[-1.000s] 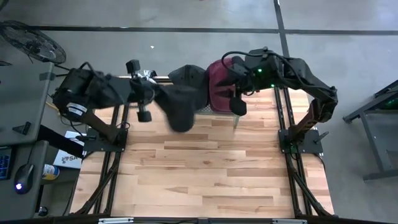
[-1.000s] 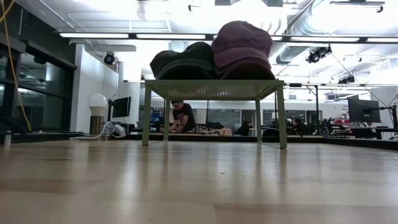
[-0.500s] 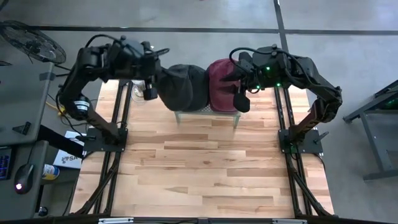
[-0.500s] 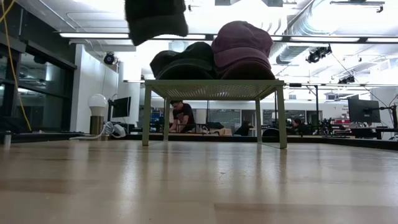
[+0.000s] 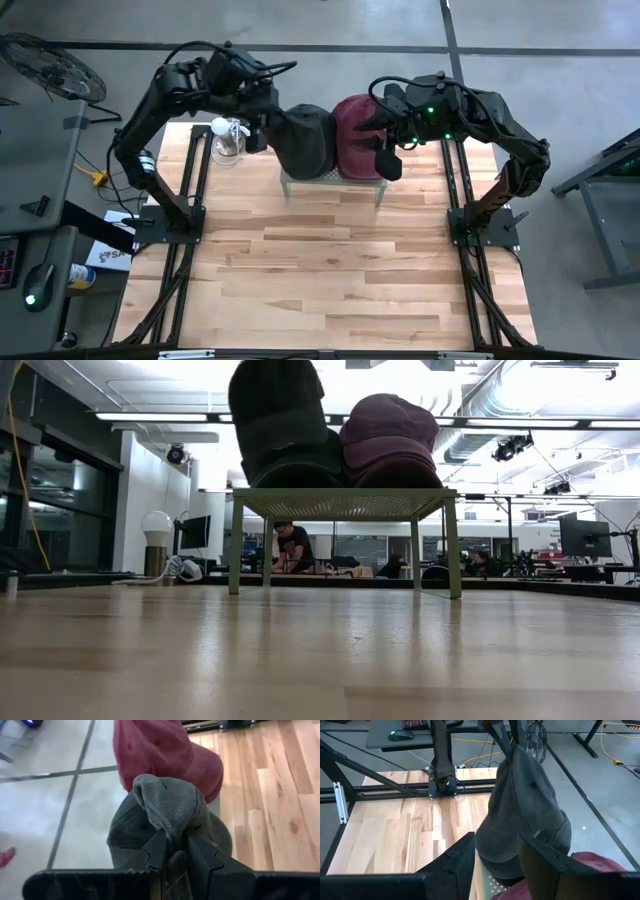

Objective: Pick & Place hat
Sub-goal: Stack the black cap on the other black caps on the shelf

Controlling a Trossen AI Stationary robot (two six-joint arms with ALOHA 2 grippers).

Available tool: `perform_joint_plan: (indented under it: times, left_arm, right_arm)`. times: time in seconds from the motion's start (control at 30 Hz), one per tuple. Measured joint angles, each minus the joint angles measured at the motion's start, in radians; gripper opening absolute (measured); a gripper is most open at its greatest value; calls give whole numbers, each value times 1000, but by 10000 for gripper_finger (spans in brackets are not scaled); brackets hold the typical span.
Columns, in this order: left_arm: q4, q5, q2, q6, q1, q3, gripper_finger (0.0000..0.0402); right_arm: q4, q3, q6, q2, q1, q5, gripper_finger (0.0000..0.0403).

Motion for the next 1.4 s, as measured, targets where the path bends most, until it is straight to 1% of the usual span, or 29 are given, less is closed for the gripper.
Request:
perform_joint_plan:
  times: [0.13,0.3,0.47,0.57,0.63,0.73,0.9,1.0,1.4]
  left_arm:
    - [10,38,30,0,21,0,41]
    - [46,36,59,9,44,0,41]
    - [69,22,82,27,44,0,41]
    - [75,18,101,34,44,0,41]
    - [75,-5,116,34,44,0,41]
    - [96,-70,135,35,44,0,41]
    - [161,-147,153,26,43,-1,41]
    - [172,-175,154,6,49,-1,41]
    - [171,-195,171,0,51,0,41]
  right_arm:
    - [-2,0,0,0,0,0,140]
    - [-3,0,-1,0,0,9,140]
    - [-13,0,-2,0,0,46,140]
    - [-20,0,-3,0,0,49,140]
    - [-20,0,-3,0,0,49,140]
    - [-20,0,-2,0,0,49,140]
    - [-19,0,1,0,0,57,140]
    - [-19,0,6,0,0,57,140]
    - [-21,0,26,0,0,60,140]
